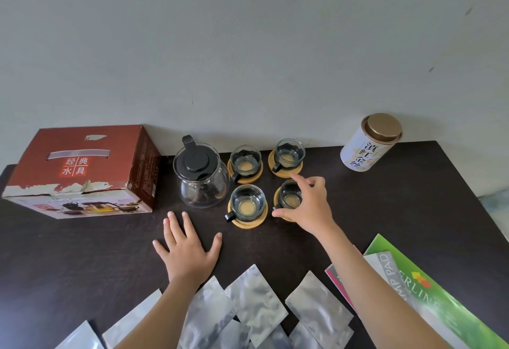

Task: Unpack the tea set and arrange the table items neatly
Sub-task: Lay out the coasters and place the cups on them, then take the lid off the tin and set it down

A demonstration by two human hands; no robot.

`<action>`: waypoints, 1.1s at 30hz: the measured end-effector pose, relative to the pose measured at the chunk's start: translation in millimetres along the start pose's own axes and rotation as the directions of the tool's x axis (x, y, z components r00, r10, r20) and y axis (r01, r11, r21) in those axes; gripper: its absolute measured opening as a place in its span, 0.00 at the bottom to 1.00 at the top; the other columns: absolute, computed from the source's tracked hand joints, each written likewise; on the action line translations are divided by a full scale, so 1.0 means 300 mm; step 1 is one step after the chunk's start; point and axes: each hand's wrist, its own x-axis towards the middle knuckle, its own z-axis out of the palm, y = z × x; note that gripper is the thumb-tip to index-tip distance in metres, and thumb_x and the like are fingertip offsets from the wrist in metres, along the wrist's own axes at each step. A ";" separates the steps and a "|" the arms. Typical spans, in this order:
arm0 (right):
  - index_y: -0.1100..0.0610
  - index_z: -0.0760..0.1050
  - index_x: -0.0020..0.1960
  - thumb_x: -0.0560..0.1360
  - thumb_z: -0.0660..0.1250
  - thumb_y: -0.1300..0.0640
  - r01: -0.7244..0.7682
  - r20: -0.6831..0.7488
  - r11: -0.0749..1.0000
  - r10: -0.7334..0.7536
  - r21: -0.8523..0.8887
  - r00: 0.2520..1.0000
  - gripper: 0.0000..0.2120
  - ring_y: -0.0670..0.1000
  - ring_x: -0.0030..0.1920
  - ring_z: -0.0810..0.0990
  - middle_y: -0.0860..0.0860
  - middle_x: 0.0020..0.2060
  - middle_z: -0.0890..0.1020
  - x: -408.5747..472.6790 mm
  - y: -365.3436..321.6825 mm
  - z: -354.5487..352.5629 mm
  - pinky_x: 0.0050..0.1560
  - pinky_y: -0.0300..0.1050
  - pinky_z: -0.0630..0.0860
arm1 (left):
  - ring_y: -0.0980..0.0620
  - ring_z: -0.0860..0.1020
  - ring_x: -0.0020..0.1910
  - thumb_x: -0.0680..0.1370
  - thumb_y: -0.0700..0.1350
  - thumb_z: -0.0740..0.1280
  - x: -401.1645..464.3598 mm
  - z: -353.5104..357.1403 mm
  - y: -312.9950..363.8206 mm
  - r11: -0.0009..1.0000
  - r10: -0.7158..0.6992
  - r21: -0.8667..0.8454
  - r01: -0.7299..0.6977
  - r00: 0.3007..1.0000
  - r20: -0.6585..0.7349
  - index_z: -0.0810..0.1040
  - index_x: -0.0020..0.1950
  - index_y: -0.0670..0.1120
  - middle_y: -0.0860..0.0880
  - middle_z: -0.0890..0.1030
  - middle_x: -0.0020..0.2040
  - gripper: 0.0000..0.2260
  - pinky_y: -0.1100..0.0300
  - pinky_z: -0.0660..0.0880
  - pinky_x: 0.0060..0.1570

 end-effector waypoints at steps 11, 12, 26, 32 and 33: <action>0.52 0.56 0.76 0.66 0.77 0.45 -0.017 -0.075 1.000 0.017 -0.006 0.997 0.46 0.54 0.75 0.54 0.54 0.74 0.56 -0.227 0.005 -0.038 0.65 0.50 0.68 | 0.42 0.39 0.76 0.74 0.70 0.50 0.032 -0.067 0.015 0.999 -0.052 0.024 0.048 0.967 0.251 0.40 0.77 0.45 0.41 0.38 0.77 0.43 0.36 0.45 0.70; 0.52 0.56 0.76 0.67 0.76 0.46 -0.010 -0.081 1.000 0.009 -0.015 0.997 0.45 0.54 0.75 0.54 0.54 0.75 0.56 -0.246 0.008 -0.048 0.66 0.49 0.67 | 0.42 0.40 0.76 0.75 0.69 0.54 0.024 -0.084 0.022 0.997 -0.068 -0.030 0.078 0.964 0.256 0.41 0.78 0.45 0.41 0.38 0.77 0.43 0.37 0.45 0.71; 0.56 0.70 0.66 0.72 0.72 0.53 0.112 -0.410 0.975 -0.024 0.190 0.912 0.25 0.55 0.63 0.69 0.54 0.61 0.73 0.051 0.177 -0.513 0.58 0.42 0.66 | 0.47 0.70 0.66 0.73 0.52 0.70 -0.057 -0.145 0.828 0.752 0.432 -0.404 -0.521 0.852 -0.296 0.68 0.69 0.40 0.44 0.72 0.65 0.28 0.58 0.68 0.63; 0.57 0.69 0.67 0.68 0.74 0.45 0.094 -0.426 0.992 -0.048 0.088 0.904 0.32 0.55 0.64 0.67 0.53 0.62 0.73 0.275 0.306 -0.593 0.62 0.45 0.65 | 0.51 0.65 0.69 0.67 0.62 0.73 0.045 -0.043 1.187 0.768 0.383 -0.521 -0.372 0.919 -0.092 0.59 0.74 0.46 0.49 0.65 0.70 0.42 0.55 0.71 0.59; 0.56 0.69 0.67 0.67 0.74 0.44 0.098 -0.417 0.992 -0.055 0.083 0.907 0.33 0.55 0.65 0.66 0.52 0.63 0.73 0.302 0.320 -0.591 0.63 0.46 0.65 | 0.51 0.65 0.70 0.66 0.61 0.74 0.068 -0.029 1.224 0.775 0.366 -0.533 -0.339 0.929 -0.058 0.58 0.74 0.46 0.50 0.64 0.71 0.44 0.54 0.71 0.58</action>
